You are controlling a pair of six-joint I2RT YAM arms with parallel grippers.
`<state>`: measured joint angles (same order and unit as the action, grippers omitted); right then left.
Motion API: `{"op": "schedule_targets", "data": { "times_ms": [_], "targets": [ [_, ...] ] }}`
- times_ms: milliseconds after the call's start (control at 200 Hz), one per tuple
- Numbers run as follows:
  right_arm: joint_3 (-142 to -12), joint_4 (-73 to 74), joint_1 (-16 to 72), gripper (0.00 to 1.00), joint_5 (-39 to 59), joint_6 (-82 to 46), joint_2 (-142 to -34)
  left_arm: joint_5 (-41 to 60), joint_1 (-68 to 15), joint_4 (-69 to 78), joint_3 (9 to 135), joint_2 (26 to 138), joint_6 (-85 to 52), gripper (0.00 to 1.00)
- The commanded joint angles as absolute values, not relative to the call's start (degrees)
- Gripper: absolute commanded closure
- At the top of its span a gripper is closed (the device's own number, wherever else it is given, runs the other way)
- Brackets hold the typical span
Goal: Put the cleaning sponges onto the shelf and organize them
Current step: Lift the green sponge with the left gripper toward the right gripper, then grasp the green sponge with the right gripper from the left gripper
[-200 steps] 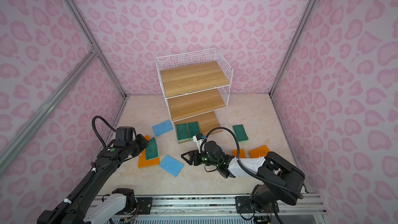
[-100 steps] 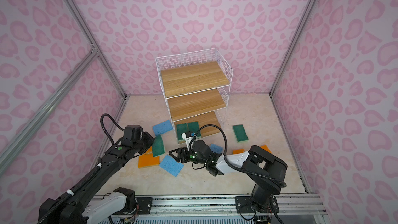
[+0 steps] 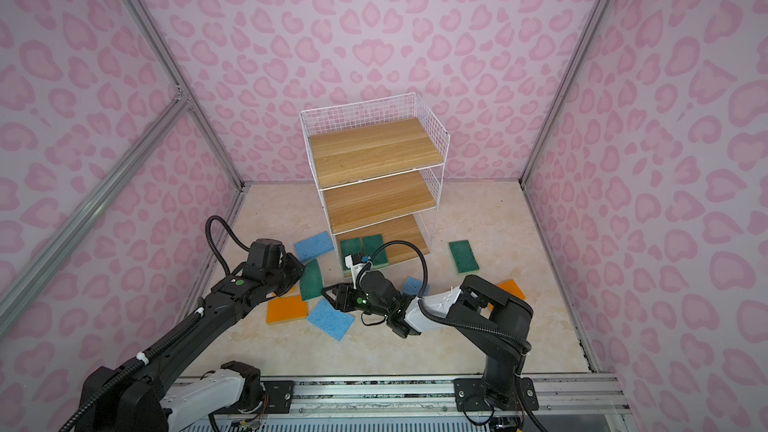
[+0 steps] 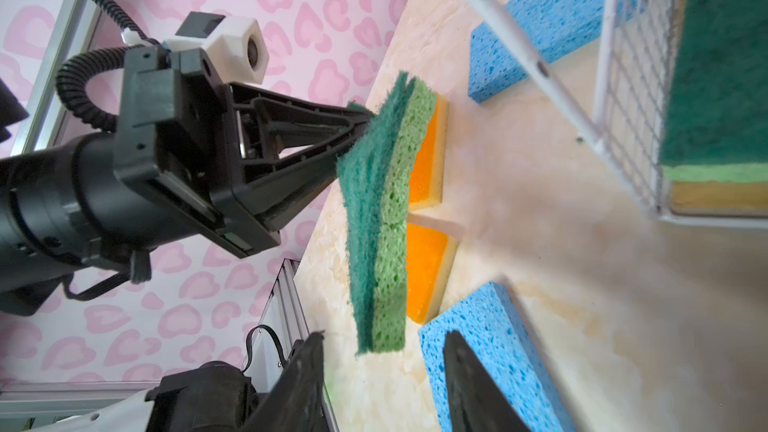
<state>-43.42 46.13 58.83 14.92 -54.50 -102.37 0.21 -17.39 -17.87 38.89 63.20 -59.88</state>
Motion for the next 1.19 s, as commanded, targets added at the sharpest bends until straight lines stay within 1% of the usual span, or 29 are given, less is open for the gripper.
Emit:
{"op": "schedule_targets", "data": {
  "times_ms": [0, 165, 250, 375, 570, 660, 760, 940, 1020, 1190],
  "targets": [
    [-44.2, 49.0, 59.1, 0.51, 14.6, -55.3, -103.6, -0.5, -17.5, -16.2, 39.6, 63.5, -60.5, 0.97],
    [-44.4, 50.1, 59.5, 0.47, 13.7, -55.9, -104.7, -0.4, -17.6, -15.9, 39.4, 63.3, -60.6, 0.97],
    [-44.7, 50.4, 59.5, 0.48, 13.5, -56.1, -105.4, -0.4, -17.8, -15.8, 39.3, 63.3, -60.7, 0.97],
    [-45.3, 51.1, 59.5, 0.61, 13.7, -56.3, -106.5, -0.4, -18.4, -15.5, 39.0, 63.7, -60.9, 0.97],
    [-45.5, 51.5, 59.4, 0.88, 13.2, -56.5, -107.0, -0.3, -19.0, -15.4, 38.8, 63.8, -61.1, 0.97],
    [-45.4, 51.3, 59.4, 0.95, 13.0, -56.5, -107.1, -0.4, -19.1, -15.5, 38.8, 63.4, -61.0, 0.97],
    [-45.2, 51.2, 59.5, 1.00, 12.9, -56.4, -107.0, -0.4, -19.2, -15.8, 38.8, 63.1, -60.8, 0.97],
    [-44.5, 51.0, 59.3, 1.00, 12.3, -56.2, -106.5, -0.3, -19.2, -16.0, 38.6, 62.7, -60.5, 0.97],
    [-44.3, 50.9, 59.3, 1.00, 12.4, -56.0, -106.1, -0.3, -19.2, -16.2, 38.5, 62.4, -60.4, 0.95],
    [-43.9, 50.5, 59.4, 1.00, 12.0, -55.7, -105.5, -0.4, -19.2, -16.3, 38.3, 61.9, -60.1, 0.93]
  ]
}}
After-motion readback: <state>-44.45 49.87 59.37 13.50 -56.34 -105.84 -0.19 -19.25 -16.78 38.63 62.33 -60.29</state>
